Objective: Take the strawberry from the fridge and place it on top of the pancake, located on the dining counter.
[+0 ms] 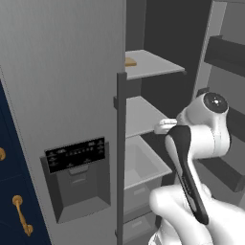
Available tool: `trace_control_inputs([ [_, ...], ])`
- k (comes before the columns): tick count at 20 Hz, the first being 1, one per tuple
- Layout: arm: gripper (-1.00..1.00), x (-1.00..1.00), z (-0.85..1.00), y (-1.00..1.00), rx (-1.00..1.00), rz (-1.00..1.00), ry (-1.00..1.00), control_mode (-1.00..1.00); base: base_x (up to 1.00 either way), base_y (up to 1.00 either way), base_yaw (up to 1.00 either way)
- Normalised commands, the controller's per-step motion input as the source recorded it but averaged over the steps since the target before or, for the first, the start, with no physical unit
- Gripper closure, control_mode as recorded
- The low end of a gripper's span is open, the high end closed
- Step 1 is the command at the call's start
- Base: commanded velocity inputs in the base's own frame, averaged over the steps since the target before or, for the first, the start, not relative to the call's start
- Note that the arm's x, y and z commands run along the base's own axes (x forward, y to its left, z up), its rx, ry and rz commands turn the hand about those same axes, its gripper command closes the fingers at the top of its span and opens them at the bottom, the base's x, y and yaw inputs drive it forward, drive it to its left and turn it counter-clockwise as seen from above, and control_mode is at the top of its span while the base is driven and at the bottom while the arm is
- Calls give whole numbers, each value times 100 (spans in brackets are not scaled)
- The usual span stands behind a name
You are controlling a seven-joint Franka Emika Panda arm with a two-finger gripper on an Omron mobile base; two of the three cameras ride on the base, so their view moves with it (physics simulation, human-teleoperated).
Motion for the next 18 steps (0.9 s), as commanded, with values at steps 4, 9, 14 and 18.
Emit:
trace_control_inputs([
  [4, 100, -75, 20, 0, -10, 0, 6, -100, 0, 0, 0],
  [9, 100, -20, 0, 0, -10, 0, 22, -100, 0, 0, 0],
  [14, 100, -34, 0, -1, 5, 1, 12, -100, 0, 0, 0],
  [18, 100, -39, 0, 0, 1, 0, 1, -100, 0, 0, 0],
])
